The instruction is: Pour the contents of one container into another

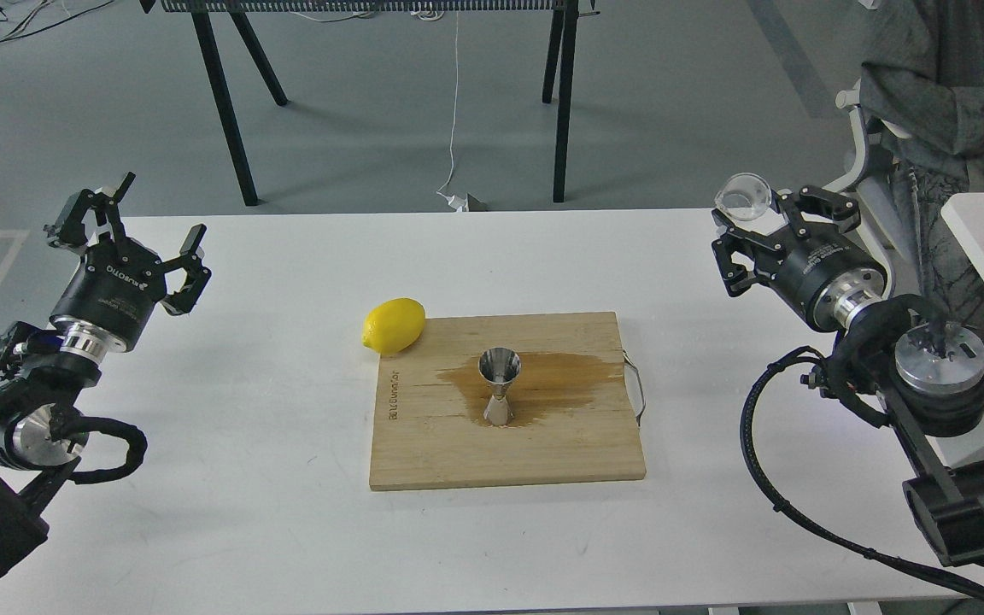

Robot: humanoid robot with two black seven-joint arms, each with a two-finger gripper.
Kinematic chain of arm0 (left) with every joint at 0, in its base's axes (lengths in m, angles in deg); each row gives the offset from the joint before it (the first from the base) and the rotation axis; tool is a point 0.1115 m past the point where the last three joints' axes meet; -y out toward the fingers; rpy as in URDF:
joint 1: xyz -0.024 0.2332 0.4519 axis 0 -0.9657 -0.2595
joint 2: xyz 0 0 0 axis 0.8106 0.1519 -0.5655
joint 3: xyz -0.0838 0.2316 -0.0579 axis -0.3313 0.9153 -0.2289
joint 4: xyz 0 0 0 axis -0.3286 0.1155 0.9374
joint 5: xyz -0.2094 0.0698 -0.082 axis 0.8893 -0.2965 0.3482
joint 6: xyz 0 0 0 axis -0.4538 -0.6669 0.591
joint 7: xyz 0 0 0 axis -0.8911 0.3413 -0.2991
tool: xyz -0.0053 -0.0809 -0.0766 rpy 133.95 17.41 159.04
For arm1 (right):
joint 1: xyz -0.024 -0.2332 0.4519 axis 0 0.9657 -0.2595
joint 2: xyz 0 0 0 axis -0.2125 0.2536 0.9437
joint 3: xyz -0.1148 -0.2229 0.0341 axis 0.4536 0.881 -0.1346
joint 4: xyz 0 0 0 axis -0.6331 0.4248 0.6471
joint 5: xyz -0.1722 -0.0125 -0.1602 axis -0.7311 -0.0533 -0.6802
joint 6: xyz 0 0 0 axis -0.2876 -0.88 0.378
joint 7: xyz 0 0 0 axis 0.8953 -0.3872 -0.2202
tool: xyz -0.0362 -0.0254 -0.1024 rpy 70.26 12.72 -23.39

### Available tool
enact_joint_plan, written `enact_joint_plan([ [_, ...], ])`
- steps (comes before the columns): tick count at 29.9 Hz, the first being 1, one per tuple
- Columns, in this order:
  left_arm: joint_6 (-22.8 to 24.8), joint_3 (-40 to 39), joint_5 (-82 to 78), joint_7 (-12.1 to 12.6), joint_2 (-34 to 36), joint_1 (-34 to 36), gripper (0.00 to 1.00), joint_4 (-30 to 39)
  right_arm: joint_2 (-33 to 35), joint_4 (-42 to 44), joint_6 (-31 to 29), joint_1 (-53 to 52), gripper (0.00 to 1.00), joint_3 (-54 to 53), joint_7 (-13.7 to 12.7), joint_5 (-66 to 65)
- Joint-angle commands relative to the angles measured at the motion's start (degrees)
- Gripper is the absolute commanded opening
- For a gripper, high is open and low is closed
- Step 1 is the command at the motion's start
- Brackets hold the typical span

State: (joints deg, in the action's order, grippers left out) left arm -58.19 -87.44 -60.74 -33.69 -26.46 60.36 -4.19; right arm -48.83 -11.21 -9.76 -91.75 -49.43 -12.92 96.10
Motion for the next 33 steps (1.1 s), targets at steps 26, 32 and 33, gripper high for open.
enact_joint_plan([
  [26,0.00,0.00,0.00,0.00,0.09,-0.97,0.93,-0.06,-4.90,25.20,-4.78,7.16,0.33,-7.08,-0.51,11.61],
  [32,0.00,0.00,0.00,0.00,0.09,-0.97,0.93,0.03,-5.08,25.20,-4.69,6.81,0.37,-5.50,-0.43,11.52],
  [33,0.00,0.00,0.00,0.00,0.09,-0.88,0.93,0.03,-5.08,25.20,-4.69,6.81,0.39,-5.06,-0.43,11.52],
])
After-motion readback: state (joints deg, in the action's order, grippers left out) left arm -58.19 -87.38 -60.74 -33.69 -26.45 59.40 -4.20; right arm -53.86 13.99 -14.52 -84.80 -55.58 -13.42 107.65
